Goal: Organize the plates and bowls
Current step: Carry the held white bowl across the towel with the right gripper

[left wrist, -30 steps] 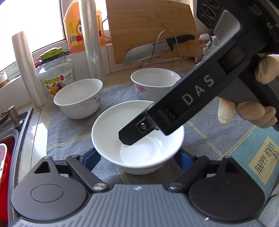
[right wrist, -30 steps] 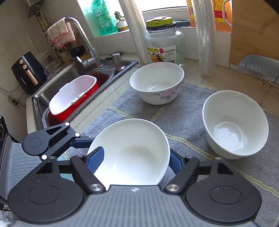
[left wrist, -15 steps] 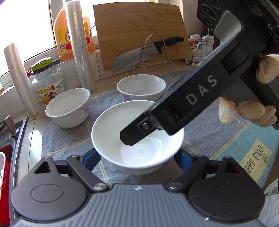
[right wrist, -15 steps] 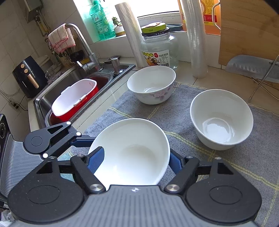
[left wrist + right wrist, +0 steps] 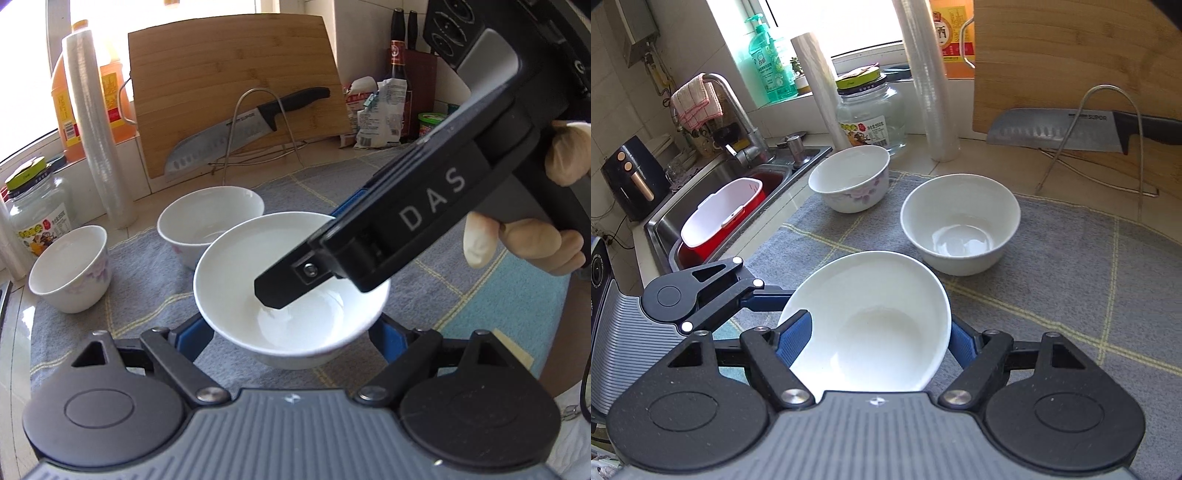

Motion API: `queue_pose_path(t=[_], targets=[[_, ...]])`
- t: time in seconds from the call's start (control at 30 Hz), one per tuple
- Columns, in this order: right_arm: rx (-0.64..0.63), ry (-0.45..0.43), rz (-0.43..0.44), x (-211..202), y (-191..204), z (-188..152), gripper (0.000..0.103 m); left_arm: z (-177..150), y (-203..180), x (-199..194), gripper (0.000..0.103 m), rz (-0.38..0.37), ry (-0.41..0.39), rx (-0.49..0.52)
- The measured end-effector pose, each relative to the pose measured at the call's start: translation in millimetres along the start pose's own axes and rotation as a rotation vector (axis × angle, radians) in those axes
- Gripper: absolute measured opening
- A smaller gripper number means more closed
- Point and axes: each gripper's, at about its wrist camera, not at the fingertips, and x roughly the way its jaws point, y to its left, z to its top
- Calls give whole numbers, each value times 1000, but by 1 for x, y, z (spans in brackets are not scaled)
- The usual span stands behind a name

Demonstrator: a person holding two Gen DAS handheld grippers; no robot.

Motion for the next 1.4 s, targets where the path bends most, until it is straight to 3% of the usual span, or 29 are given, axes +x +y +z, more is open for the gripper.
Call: queue_pose_path(t=[0.6,1.4], targets=[[55,-16,-70,-37,-48,-27,82,25,-51,28,90,-70,4,23],[83,19,-66,-34,-70,-33,82,28,-59,48,90,-103,50,14]])
